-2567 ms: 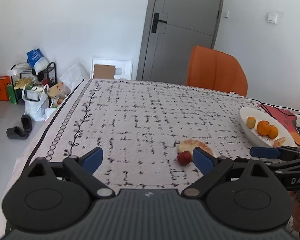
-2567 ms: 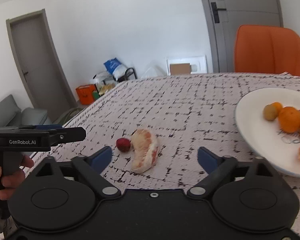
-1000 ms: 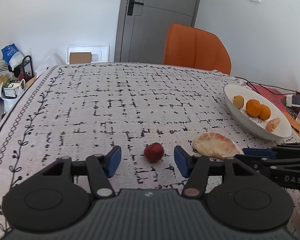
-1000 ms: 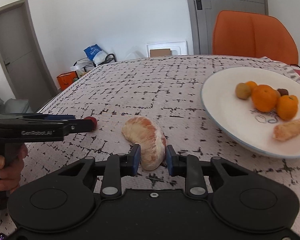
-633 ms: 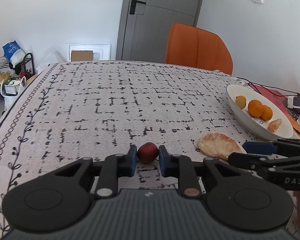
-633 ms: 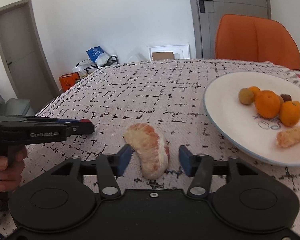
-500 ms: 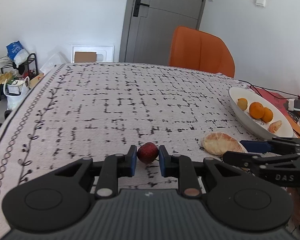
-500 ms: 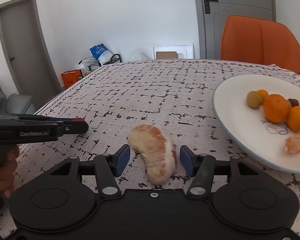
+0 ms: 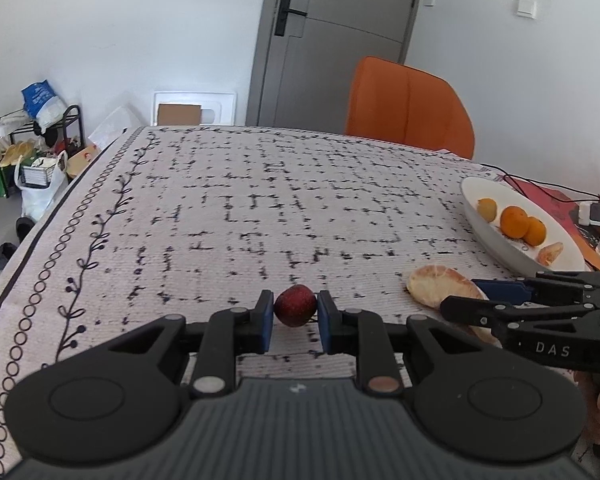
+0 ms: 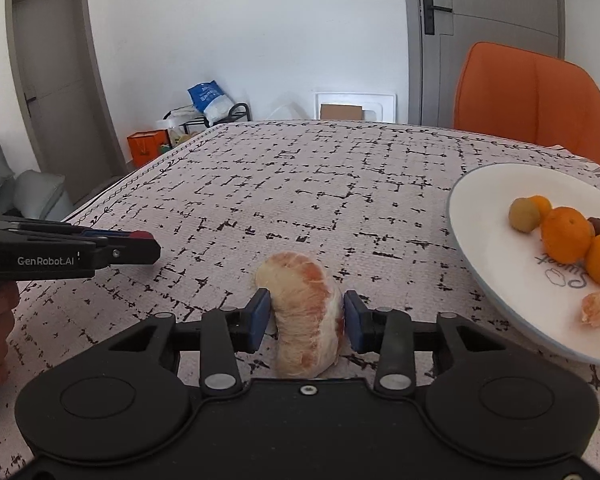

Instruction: Organize fruits

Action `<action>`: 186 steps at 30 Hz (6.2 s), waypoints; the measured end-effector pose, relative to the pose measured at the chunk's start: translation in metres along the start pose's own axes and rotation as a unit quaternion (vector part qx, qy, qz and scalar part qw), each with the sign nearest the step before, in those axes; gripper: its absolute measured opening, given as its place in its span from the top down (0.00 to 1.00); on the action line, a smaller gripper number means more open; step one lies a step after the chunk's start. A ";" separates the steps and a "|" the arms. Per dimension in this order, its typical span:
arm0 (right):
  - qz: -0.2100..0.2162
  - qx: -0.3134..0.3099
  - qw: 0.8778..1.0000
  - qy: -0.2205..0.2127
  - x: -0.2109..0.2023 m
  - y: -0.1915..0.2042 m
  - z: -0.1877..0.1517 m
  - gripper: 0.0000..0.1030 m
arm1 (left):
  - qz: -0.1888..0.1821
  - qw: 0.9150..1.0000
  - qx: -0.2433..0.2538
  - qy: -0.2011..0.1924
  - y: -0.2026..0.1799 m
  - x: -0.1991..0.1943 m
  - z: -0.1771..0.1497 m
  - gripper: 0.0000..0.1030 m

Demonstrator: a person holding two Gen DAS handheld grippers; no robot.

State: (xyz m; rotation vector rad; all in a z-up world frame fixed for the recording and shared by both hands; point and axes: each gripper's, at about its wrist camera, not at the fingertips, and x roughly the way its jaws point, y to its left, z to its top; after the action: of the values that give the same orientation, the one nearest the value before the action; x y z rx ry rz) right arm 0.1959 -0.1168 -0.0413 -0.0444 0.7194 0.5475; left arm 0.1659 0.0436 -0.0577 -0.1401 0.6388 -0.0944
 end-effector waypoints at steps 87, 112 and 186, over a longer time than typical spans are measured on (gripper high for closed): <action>-0.092 0.145 0.978 -0.119 -0.114 -0.134 -0.030 0.27 | -0.090 0.986 0.138 -0.028 -0.172 0.022 0.053 0.41; -0.084 0.118 0.983 -0.113 -0.136 -0.070 -0.024 0.00 | -0.019 0.995 0.053 -0.080 -0.094 -0.068 0.030 0.07; -0.045 0.075 0.993 -0.081 -0.154 0.006 -0.041 0.00 | 0.054 0.996 0.026 -0.064 -0.049 -0.152 -0.035 0.03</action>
State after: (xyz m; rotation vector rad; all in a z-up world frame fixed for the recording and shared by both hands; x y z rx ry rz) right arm 0.0722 -0.1920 0.0265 0.1056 0.5948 0.4048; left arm 0.0214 0.0120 0.0115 -0.0601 0.5154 0.0029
